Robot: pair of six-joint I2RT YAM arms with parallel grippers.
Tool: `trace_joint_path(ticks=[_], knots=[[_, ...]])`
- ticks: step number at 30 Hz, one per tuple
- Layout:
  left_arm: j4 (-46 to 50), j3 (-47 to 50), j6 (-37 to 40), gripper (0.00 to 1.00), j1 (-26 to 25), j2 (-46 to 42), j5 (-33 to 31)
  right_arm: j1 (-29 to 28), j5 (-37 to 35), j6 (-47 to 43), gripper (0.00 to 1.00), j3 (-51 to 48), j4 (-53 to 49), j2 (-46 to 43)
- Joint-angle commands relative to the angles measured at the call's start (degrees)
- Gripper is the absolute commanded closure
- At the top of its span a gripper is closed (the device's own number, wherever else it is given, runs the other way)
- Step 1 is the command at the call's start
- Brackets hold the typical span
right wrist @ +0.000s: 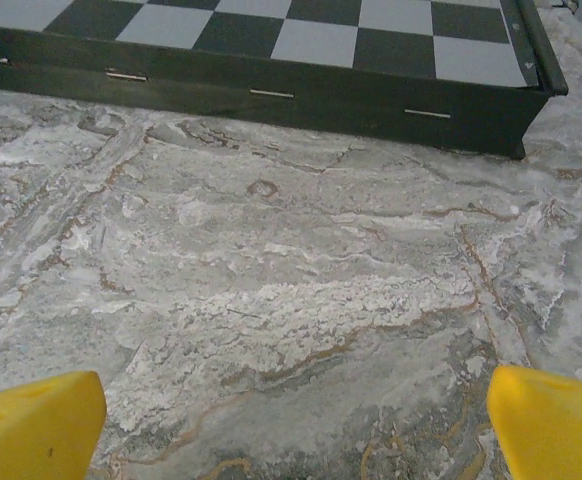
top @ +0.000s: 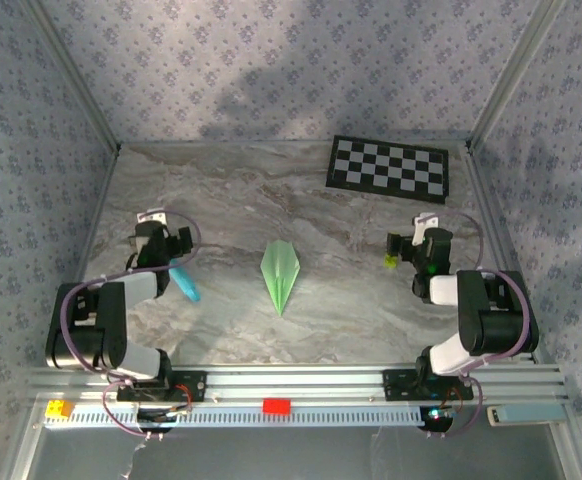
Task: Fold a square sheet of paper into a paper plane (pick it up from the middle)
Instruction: Reset both arms
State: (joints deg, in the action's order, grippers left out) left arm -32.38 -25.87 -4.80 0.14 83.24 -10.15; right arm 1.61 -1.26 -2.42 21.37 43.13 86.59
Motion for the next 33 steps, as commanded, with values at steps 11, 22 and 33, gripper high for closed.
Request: trace_joint_path(ticks=[11, 22, 33], knots=[[-14.17, 2.24, 2.73, 0.00, 0.30, 4.59, 4.46, 0.20, -0.71, 0.66, 0.00, 1.31, 1.34, 0.39], [-14.42, 2.31, 2.80, 0.00, 0.25, 4.67, 4.49, 0.20, -0.74, 0.66, 0.00, 1.31, 1.34, 0.35], [-14.46, 2.31, 2.80, 0.00, 0.21, 4.67, 4.46, 0.24, -0.74, 0.66, 0.00, 1.32, 1.34, 0.34]])
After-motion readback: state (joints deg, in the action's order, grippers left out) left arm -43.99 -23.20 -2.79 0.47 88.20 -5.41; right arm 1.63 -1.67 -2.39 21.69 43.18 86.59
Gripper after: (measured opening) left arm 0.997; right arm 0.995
